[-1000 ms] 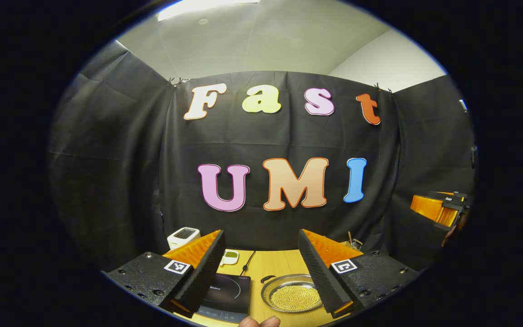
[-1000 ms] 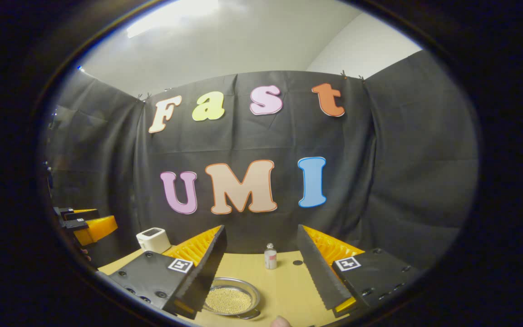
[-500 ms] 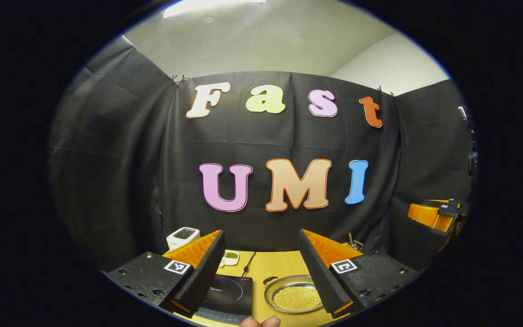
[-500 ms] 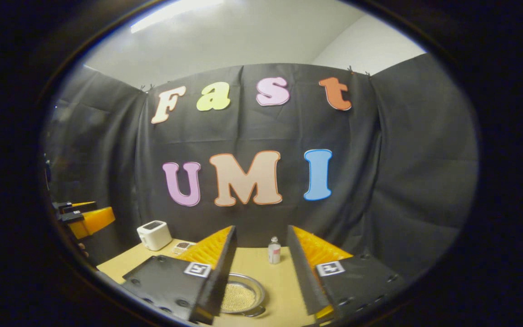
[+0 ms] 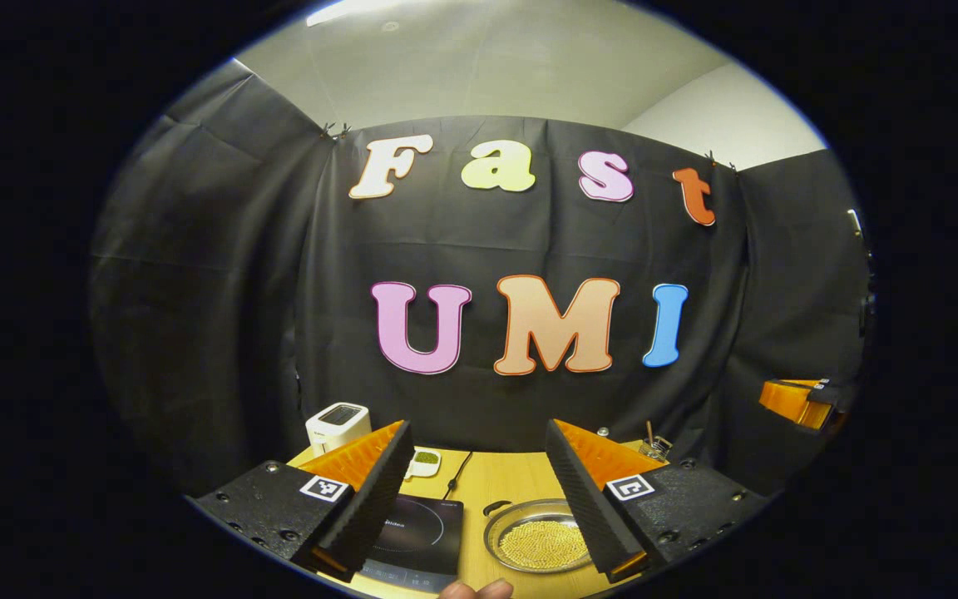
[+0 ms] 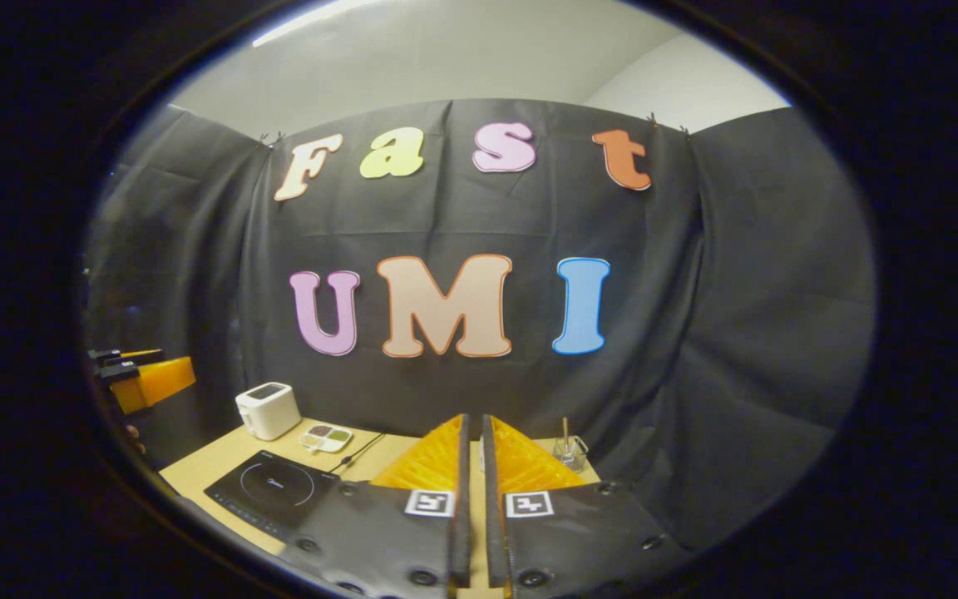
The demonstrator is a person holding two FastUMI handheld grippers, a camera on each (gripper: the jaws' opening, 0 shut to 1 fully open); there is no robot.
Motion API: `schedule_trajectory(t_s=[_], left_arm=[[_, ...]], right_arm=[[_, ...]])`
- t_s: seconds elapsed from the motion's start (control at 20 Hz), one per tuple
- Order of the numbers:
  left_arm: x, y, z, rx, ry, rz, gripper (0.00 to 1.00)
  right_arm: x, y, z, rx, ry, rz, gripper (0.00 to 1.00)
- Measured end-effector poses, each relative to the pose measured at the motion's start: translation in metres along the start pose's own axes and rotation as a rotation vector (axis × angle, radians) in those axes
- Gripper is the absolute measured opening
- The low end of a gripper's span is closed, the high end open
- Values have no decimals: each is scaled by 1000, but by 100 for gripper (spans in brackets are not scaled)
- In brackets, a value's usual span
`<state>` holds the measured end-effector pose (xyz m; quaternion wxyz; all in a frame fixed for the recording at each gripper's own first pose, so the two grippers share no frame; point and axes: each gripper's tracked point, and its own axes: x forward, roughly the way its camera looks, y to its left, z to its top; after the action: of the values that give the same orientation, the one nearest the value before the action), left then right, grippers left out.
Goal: First push the handle of the pot to place it horizontally, then grasp the pot with both hands and set it on the induction cooktop.
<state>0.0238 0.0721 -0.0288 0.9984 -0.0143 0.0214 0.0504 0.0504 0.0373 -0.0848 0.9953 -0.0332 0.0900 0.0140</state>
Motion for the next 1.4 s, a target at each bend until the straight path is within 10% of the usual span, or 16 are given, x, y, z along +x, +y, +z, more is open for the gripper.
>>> schedule_trajectory(t_s=[1.4], left_arm=[[109, -10, -45, 42, 109, 24, 97]], right_arm=[[102, 31, -201, 153, 523, 271, 3]])
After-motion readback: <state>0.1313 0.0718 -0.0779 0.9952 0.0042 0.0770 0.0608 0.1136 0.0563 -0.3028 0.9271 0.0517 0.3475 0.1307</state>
